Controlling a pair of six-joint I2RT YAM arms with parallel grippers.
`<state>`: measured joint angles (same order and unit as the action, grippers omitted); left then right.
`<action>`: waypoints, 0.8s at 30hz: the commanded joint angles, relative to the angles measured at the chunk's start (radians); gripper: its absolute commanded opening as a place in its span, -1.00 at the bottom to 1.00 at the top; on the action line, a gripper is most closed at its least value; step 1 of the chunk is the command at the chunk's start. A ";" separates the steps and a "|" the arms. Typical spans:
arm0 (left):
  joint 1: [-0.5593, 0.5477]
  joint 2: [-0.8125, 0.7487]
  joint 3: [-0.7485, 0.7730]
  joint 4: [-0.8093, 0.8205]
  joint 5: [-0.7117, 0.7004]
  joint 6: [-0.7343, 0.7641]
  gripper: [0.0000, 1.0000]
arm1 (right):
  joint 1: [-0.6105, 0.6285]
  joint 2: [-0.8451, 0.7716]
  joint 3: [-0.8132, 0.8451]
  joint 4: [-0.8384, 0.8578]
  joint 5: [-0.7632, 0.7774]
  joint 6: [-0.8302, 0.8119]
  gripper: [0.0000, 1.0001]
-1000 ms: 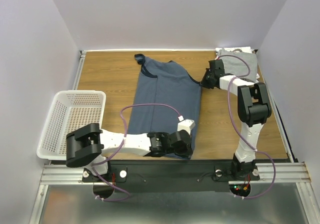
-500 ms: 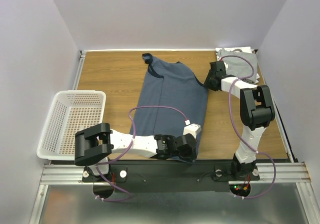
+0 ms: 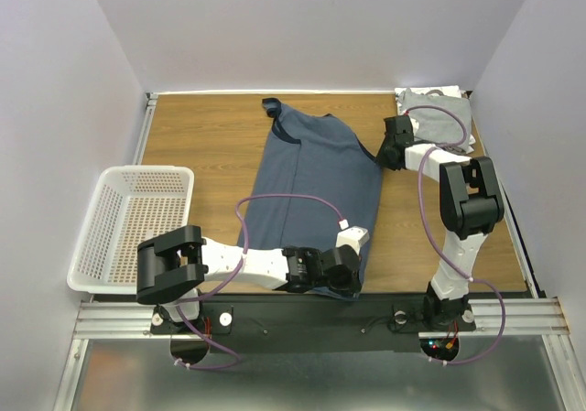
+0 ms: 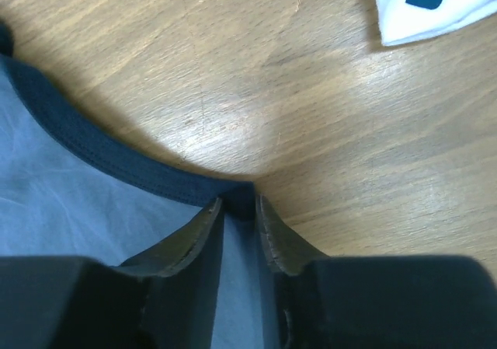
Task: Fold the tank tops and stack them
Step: Fold the tank top
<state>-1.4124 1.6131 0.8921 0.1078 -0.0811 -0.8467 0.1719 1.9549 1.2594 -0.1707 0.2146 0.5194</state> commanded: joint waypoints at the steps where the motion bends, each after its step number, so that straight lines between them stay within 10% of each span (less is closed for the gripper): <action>1: -0.007 -0.025 0.010 0.026 0.001 0.006 -1.00 | 0.001 -0.016 0.011 0.022 0.025 0.010 -0.46; 24: 0.118 -0.295 -0.225 0.015 -0.124 -0.118 -1.00 | 0.072 -0.041 0.202 -0.067 -0.003 0.028 -0.99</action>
<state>-1.3094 1.3819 0.7185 0.1158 -0.1635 -0.9131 0.2008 1.8999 1.3655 -0.2325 0.2260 0.5240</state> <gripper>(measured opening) 0.017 0.122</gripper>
